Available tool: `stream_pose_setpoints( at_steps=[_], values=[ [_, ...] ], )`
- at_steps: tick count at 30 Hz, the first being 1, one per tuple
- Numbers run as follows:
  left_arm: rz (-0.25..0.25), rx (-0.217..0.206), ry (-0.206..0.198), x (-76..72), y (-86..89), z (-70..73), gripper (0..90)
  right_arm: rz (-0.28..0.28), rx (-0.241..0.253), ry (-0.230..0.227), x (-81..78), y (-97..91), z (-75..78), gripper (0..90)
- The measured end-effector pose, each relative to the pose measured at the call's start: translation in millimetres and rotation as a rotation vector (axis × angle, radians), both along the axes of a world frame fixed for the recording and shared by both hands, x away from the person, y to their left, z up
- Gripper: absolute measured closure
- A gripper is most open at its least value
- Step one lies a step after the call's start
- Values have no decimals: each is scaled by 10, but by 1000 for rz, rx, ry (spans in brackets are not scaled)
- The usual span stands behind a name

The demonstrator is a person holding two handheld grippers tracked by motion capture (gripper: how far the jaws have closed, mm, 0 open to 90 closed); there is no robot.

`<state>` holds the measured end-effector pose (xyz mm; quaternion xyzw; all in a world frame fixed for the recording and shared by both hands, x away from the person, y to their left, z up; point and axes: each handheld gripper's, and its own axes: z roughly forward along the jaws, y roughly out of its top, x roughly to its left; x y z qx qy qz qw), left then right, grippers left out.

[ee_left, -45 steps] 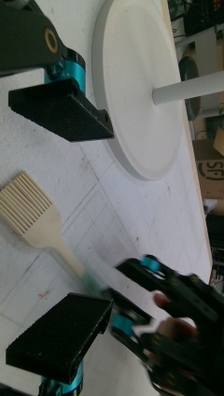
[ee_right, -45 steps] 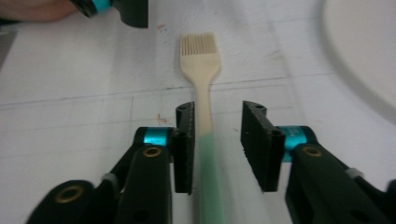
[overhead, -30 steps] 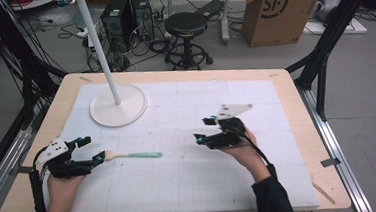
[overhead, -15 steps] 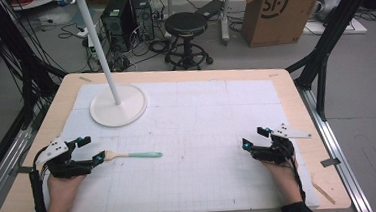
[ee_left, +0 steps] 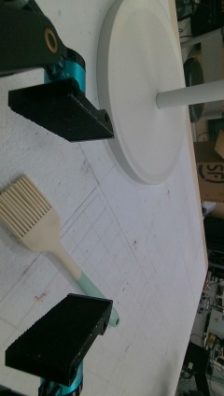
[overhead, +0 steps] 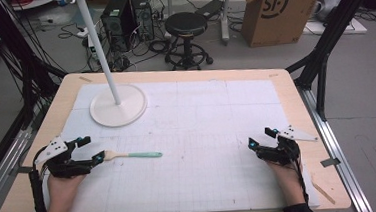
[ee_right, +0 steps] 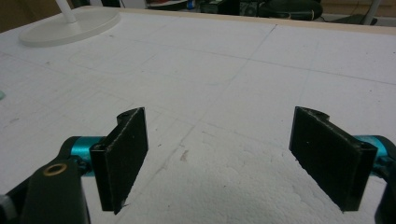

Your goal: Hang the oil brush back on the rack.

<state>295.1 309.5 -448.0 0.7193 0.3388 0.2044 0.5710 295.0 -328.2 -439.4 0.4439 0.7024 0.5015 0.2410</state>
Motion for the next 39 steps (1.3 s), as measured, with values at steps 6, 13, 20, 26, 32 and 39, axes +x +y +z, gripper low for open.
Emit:
stream_pose_setpoints(
  at_steps=[6, 13, 20, 26, 32, 39],
  values=[
    [1, -19, 8, 9, 12, -1, 157, -10, 14, 6, 12, -30, -12, 188],
    [-9, -52, -29, -1, 32, 127, 157, -12, 11, 7, 24, -39, -19, 188],
    [-148, 80, -2, 53, -218, 273, 156, -7, 10, 2, 41, -45, -31, 190],
    [-183, 117, -4, 132, -341, 262, 143, -2, 13, 6, 55, -44, -39, 195],
    [-200, 117, 7, 186, -384, 277, 143, -1, 0, 10, 62, -35, -49, 196],
    [-228, 117, 12, 197, -393, 289, 146, -2, 8, 10, 62, -42, -49, 195]
  ],
)
